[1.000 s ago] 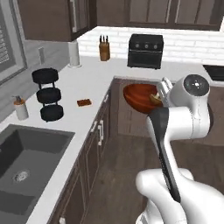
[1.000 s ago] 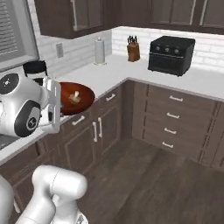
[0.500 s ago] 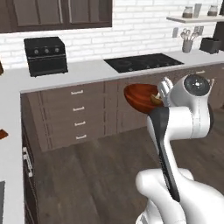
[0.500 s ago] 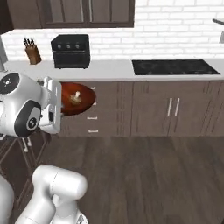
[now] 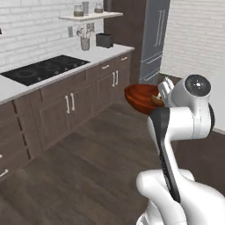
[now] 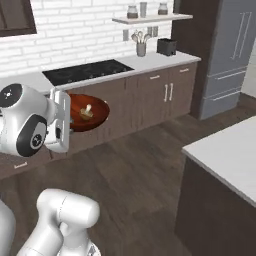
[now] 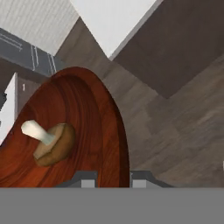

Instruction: Pick the mushroom from the sink and place it in the bowl. Then pick the bowl and place it in the microwave. Then close the microwave door and press the start button.

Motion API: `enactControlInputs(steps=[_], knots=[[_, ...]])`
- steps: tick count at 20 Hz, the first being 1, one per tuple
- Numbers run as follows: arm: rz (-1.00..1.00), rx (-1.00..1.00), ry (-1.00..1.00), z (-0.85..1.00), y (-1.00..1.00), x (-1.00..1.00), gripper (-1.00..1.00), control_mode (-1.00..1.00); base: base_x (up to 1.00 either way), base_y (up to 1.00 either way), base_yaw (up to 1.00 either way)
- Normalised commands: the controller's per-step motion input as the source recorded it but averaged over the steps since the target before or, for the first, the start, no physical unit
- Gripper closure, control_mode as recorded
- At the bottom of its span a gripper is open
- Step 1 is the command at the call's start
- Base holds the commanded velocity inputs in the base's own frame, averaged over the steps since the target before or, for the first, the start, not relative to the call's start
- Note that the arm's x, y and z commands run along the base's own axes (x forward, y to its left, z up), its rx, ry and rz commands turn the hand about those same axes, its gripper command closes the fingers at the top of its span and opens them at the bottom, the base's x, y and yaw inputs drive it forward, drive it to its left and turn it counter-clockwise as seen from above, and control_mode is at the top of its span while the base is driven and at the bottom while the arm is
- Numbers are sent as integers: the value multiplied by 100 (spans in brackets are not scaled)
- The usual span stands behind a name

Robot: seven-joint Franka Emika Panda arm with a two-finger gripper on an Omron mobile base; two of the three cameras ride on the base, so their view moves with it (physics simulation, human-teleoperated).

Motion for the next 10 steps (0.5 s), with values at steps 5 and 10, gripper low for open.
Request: enactControlInputs(steps=[5, 10], knots=[[0, 0, 0, 0, 0, 0, 100, 100, 0, -5, -86], [0, 0, 0, 0, 0, 0, 100, 100, 2, 0, -86]])
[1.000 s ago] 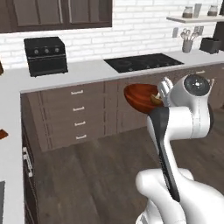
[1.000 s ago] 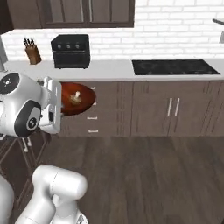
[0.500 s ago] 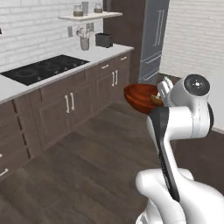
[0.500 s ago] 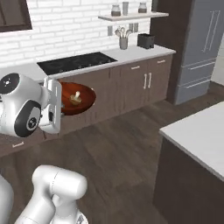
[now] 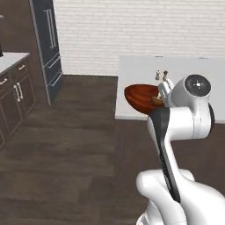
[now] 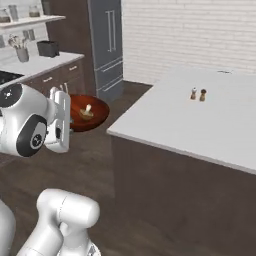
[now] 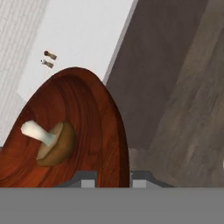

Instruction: Pick the mushroom from the sink and place it in the bowl. Then pick the bowl and place it in the microwave. Then close the microwave door and press the start button.

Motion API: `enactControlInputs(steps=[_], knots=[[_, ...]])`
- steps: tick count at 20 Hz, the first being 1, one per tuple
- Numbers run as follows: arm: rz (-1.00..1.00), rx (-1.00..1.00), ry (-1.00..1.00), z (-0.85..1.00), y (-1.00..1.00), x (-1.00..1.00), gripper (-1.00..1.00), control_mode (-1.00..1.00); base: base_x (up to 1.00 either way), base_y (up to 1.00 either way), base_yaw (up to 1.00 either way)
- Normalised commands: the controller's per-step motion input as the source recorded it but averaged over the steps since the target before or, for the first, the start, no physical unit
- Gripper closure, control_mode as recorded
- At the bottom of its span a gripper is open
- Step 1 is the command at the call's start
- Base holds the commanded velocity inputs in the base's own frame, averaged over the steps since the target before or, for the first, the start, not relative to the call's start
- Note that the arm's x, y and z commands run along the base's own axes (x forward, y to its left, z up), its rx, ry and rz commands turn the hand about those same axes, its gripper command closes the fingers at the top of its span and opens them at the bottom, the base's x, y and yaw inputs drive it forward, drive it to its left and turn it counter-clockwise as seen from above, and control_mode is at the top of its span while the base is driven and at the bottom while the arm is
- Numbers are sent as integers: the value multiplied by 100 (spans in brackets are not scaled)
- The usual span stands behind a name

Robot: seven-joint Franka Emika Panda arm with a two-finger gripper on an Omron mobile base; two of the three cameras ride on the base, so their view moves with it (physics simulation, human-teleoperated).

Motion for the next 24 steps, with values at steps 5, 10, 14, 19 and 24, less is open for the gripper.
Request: enactControlInputs(steps=[5, 10, 14, 19, 24], knots=[[0, 0, 0, 0, 0, 0, 100, 100, 5, 0, -86], [0, 0, 0, 0, 0, 0, 100, 100, 10, 0, -86], [0, 0, 0, 0, 0, 0, 100, 100, 17, 0, -86], [0, 0, 0, 0, 0, 0, 100, 100, 25, 0, -84], [0, 0, 0, 0, 0, 0, 100, 100, 34, 0, -81]])
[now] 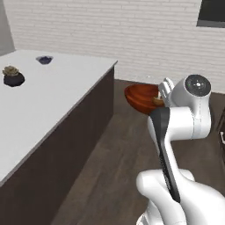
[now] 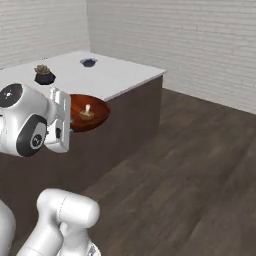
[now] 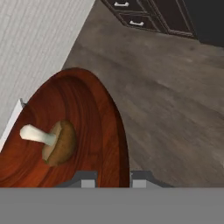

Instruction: Pick the mushroom from the sink and place it in the bowl. Then pick the bowl and place it in the microwave. Then close the microwave door and press the start button.

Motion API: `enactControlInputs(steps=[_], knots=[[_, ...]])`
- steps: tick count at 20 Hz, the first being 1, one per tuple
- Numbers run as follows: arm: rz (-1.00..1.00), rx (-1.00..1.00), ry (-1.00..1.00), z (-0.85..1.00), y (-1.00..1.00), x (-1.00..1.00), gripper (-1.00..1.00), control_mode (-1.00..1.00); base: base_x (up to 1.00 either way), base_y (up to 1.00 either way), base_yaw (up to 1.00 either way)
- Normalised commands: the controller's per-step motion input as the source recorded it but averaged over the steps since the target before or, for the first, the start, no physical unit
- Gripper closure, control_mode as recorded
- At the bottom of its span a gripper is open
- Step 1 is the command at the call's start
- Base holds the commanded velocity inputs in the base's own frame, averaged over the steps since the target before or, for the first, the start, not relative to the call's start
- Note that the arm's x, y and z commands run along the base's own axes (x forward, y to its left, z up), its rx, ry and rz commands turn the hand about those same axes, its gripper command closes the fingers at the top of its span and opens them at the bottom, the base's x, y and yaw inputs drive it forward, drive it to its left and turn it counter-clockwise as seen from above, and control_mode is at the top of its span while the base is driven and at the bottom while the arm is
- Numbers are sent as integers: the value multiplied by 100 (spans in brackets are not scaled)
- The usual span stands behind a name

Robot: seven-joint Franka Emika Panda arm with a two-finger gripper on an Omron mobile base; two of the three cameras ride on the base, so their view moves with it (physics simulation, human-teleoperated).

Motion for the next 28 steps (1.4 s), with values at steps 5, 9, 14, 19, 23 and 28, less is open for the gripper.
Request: enactControlInputs(steps=[5, 9, 14, 19, 23, 28], knots=[[0, 0, 0, 0, 0, 0, 100, 100, 54, 7, -72], [0, 0, 0, 0, 0, 0, 100, 100, 89, -1, -48], [0, 0, 0, 0, 0, 0, 100, 100, 100, -1, -48], [0, 0, 0, 0, 0, 0, 100, 100, 100, 0, -55], [0, 0, 0, 0, 0, 0, 100, 100, 100, 12, -56], [0, 0, 0, 0, 0, 0, 100, 100, 100, 35, -46]])
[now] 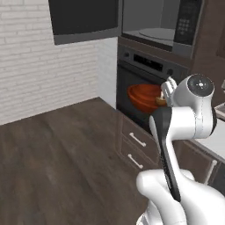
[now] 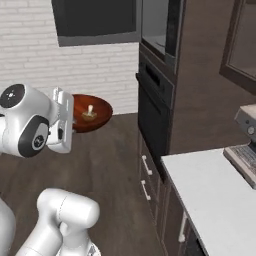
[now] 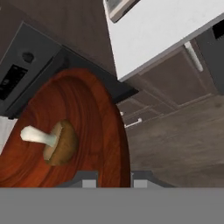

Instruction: Pick the mushroom from the sink and place it in the bowl. Then pick the bowl and place it in the microwave. Then close the microwave door and press the start button.

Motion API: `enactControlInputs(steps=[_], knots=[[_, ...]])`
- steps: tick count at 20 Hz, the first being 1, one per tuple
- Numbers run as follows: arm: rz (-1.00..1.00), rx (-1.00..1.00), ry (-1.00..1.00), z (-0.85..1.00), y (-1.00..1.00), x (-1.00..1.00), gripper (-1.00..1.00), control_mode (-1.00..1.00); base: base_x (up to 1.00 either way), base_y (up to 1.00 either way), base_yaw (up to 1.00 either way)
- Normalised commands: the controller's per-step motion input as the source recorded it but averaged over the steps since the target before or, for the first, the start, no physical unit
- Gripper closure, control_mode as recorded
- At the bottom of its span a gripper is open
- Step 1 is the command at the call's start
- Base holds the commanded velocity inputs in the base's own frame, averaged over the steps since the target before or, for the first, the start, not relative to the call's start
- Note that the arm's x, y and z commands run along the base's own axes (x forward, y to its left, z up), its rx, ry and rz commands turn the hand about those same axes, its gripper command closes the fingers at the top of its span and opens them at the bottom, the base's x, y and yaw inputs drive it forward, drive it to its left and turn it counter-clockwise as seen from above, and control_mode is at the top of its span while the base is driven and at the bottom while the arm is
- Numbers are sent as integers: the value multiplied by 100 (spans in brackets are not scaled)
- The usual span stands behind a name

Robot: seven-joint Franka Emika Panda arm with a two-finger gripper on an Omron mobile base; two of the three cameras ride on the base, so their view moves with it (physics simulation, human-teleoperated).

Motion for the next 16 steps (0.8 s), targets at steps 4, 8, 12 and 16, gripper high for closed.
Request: enactControlInputs(steps=[4, 8, 12, 16], knots=[[0, 0, 0, 0, 0, 0, 100, 100, 100, 44, -41], [0, 0, 0, 0, 0, 0, 100, 100, 99, 52, -39], [0, 0, 0, 0, 0, 0, 100, 100, 55, 22, -35], [0, 0, 0, 0, 0, 0, 100, 100, 18, 0, -28]])
